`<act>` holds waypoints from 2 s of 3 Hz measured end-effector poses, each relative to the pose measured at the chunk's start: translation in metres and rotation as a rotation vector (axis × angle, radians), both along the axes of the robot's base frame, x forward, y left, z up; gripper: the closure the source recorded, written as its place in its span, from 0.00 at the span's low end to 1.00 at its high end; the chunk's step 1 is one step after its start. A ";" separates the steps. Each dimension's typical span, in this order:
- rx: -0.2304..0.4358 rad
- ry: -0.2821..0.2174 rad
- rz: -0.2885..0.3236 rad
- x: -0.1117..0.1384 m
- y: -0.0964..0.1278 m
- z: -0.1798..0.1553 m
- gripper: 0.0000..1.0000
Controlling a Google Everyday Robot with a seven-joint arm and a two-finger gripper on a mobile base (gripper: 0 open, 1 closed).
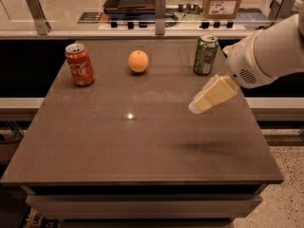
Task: Pick orange
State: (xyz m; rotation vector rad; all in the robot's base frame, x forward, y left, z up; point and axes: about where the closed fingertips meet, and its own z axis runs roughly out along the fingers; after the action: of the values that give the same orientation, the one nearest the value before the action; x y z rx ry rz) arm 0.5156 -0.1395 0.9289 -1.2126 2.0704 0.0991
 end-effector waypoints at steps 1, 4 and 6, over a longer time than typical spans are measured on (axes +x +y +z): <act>0.097 -0.066 0.023 0.009 0.025 -0.010 0.00; 0.212 -0.139 0.031 0.036 0.062 -0.019 0.00; 0.314 -0.082 0.011 0.087 0.105 -0.048 0.00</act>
Offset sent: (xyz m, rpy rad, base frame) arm 0.0335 0.0659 -0.0267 0.2723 -0.1889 0.0592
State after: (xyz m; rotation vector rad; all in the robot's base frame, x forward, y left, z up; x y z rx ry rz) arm 0.6023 -0.0346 0.8810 -1.0181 1.8922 0.3596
